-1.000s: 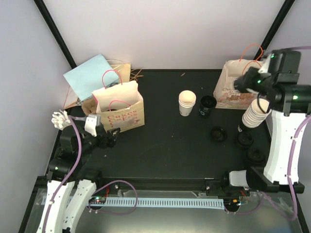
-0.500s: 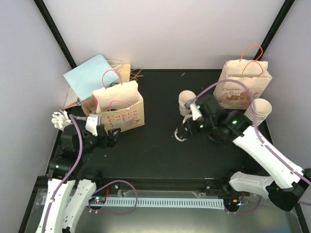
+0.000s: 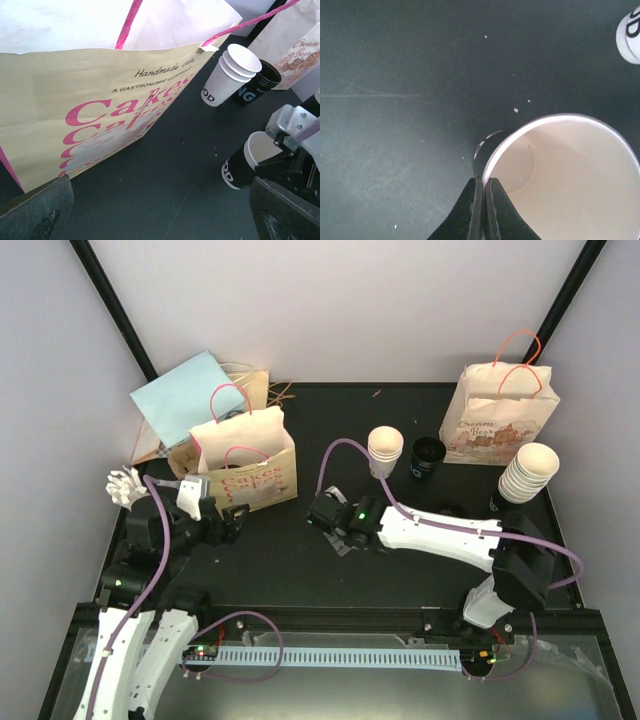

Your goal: Pack the takeout coffee

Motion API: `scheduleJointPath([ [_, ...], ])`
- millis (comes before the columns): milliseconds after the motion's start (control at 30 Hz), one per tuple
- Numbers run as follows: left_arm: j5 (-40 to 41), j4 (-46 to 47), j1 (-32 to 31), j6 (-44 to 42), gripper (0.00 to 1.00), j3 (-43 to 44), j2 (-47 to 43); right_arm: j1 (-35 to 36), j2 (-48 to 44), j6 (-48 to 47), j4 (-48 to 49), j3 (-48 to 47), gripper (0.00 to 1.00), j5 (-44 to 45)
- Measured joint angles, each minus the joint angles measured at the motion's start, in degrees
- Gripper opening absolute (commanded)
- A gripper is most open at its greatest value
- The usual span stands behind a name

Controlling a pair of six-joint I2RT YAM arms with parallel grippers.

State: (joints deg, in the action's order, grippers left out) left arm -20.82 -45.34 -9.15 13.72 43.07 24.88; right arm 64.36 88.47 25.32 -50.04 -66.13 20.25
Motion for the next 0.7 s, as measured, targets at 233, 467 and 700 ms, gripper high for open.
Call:
scheduleJointPath([
  [233,0.0,0.0,0.0,0.0,0.99,0.0,0.0,1.5,2.3,0.8,1.3,-1.9,0.43,4.9],
  [467,0.0,0.0,-0.3,0.0,0.99,-0.1,0.0,1.5,-1.2,1.0,1.4,-1.6,0.57,6.4],
  [700,0.0,0.0,-0.3,0.0,0.99,-0.1,0.0,0.9,-9.7,2.5,0.9,-1.6,0.65,8.7],
])
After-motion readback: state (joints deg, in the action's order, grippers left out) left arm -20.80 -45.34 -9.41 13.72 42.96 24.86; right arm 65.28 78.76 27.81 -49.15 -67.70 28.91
